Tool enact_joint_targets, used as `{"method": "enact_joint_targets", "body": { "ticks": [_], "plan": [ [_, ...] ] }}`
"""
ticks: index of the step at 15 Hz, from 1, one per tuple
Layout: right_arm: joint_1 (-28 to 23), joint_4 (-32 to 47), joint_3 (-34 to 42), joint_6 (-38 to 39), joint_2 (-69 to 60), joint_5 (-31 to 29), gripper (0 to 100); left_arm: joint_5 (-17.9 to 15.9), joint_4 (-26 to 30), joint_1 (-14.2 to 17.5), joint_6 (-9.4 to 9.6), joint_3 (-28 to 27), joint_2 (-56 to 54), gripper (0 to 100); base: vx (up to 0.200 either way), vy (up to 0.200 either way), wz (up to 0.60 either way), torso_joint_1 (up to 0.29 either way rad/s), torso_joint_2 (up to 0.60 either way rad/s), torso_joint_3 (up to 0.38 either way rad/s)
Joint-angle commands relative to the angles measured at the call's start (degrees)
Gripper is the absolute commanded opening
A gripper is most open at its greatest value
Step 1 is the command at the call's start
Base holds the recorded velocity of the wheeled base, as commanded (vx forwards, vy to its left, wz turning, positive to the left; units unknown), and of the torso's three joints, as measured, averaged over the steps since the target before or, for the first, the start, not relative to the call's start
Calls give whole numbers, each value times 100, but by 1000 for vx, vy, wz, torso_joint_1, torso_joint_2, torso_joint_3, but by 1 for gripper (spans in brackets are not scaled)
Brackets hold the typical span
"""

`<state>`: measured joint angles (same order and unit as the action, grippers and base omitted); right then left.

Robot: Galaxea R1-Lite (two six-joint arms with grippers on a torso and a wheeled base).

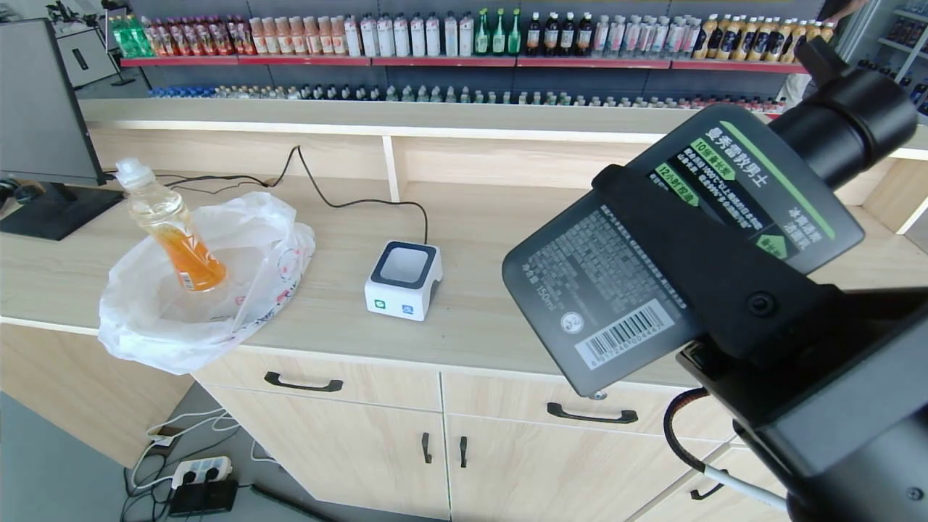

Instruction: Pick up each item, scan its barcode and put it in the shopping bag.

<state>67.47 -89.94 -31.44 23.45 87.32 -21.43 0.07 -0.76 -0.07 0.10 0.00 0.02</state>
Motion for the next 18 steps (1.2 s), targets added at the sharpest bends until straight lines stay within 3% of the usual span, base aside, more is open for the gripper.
{"method": "enact_joint_targets", "body": {
  "ticks": [1, 9, 18],
  "plan": [
    [3, -6, 6, 1, 13, 7, 0, 1, -4, 7, -1, 0, -2, 100, 0, 0, 0, 0, 0, 0],
    [20, -6, 41, -254, 22, 183, 0, 1, -4, 7, -1, 0, -2, 100, 0, 0, 0, 0, 0, 0],
    [-235, -6, 692, -693, -101, 429, 0, 1, -4, -1, -1, 0, -2, 100, 0, 0, 0, 0, 0, 0]
  ]
}}
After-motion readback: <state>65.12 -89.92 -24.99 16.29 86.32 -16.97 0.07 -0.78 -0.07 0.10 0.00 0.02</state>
